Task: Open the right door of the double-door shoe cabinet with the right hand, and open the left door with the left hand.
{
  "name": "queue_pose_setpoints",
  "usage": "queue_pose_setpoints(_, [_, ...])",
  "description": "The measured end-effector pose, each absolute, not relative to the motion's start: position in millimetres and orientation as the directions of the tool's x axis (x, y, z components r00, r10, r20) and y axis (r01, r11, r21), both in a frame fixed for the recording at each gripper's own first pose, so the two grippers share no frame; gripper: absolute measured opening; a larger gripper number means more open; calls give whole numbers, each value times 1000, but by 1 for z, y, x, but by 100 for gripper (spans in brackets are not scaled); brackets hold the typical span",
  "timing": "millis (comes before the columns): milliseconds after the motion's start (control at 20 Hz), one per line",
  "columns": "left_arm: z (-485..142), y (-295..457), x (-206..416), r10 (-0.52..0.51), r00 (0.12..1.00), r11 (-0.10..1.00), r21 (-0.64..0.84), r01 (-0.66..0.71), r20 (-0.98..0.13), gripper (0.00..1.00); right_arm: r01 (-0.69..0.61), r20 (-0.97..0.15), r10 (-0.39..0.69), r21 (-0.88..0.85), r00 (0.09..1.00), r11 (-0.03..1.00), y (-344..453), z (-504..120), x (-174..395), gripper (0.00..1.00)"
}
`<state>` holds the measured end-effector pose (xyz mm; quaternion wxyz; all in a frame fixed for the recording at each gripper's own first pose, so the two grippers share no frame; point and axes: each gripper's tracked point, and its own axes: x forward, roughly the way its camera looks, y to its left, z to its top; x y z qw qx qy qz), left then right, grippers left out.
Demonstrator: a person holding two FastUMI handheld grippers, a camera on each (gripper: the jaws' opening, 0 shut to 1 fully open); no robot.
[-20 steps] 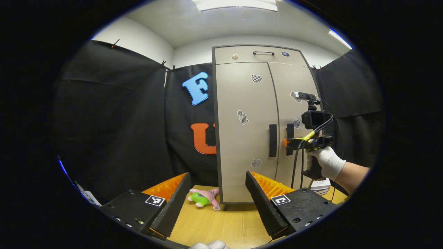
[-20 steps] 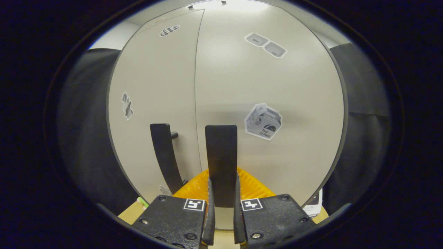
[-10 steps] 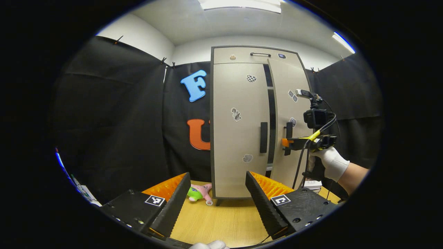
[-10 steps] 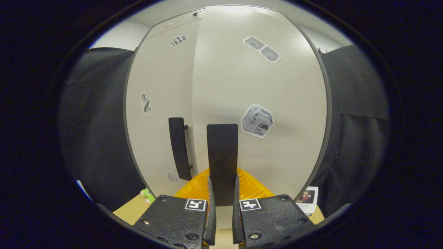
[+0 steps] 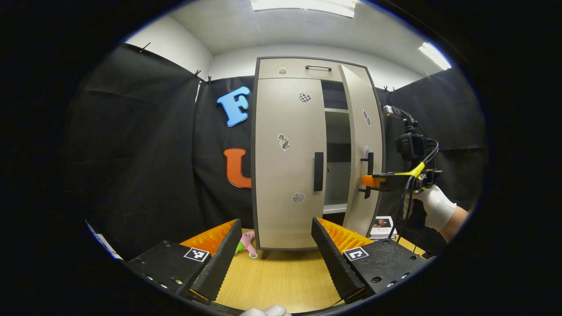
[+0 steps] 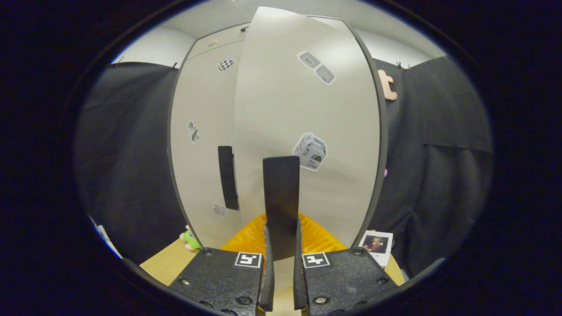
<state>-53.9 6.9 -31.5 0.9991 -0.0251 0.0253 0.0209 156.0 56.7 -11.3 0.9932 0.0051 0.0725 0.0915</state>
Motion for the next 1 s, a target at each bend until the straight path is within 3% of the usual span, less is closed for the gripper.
queue_pose_setpoints(650, [-36,-31,-34,-84,994,996,-40,81,-67,95,-68,-137,71,23,988,997,-17,-15,108,15])
queue_pose_setpoints(950, [-34,-66,-21,-140,988,990,-42,138,-70,95,-2,-129,4,16,992,1000,-67,-14,93,6])
queue_pose_setpoints(1000, [-30,-73,-19,-148,987,989,-38,145,-68,100,8,-129,-5,18,992,1000,-77,-13,93,5])
